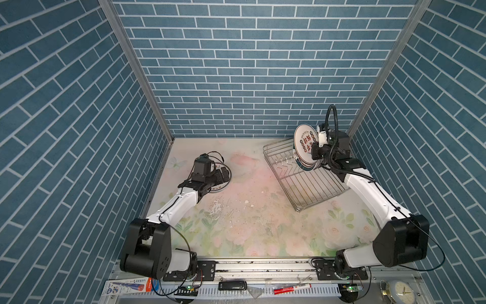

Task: Unload the plates from the dish rack
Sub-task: 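Pull the white red-lettered plate out of the rack with the right gripper, then carry the red-lettered plate toward the left gripper while the left gripper grasps its rim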

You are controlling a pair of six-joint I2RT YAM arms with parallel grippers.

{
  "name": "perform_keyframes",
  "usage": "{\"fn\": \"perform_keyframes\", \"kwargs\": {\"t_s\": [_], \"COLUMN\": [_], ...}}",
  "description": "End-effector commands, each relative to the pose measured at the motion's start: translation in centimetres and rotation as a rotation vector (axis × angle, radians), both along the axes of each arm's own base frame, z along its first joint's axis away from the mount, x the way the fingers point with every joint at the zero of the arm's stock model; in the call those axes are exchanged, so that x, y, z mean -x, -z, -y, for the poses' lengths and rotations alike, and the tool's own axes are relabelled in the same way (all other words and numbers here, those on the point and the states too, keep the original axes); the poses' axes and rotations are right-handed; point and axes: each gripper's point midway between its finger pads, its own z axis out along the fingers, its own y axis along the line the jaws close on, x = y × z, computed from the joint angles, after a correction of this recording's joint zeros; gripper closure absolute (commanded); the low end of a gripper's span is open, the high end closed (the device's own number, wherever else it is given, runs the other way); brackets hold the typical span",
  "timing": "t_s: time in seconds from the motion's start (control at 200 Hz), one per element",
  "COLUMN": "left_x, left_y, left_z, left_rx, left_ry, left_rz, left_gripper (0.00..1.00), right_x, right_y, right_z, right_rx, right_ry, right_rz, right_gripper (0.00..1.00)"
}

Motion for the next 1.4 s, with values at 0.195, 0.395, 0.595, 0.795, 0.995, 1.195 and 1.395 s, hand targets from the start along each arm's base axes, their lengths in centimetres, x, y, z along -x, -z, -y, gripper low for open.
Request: {"fn": "perform_keyframes", "kwargs": {"t_s": [0.195,0.395,0.595,0.795,0.995,1.195,1.395], "left_x": [0.3,0.8,1.1,1.2,1.2,1.2,0.9], "left_y": [-2.4,-4.1,-5.2,-5.7,-5.8,-5.8,-5.1], "left_z": [2.3,4.0,6.5,8.7,9.9,10.2,10.4], "left_rx": [0.077,0.147,0.227,0.324,0.396,0.418,0.433], "left_ry": [0.103,0.175,0.267,0.354,0.404,0.413,0.410], "left_rz": [0.069,0.136,0.160,0.161,0.164,0.160,0.134], "left_gripper": [0.01,0.01,0.01,0.01,0.01,0.01,0.02], "right_x": [5.2,7.1,8.7,9.1,8.1,7.8,7.6], "right_y": [-3.9,0.3,2.0,3.8,4.9,5.5,5.7], "right_z": [-3.2,-4.2,-7.5,-9.9,-12.2,-15.2,-17.5], "right_rx": [-0.392,-0.715,-0.933,-0.993,-1.020,-1.019,-1.059], "right_ry": [-0.142,-0.091,-0.203,-0.210,-0.252,-0.319,-0.375], "right_rz": [0.035,-0.176,-0.325,-0.455,-0.502,-0.536,-0.570], "right_gripper": [1.00,1.00,1.00,1.00,1.00,1.00,1.00]}}
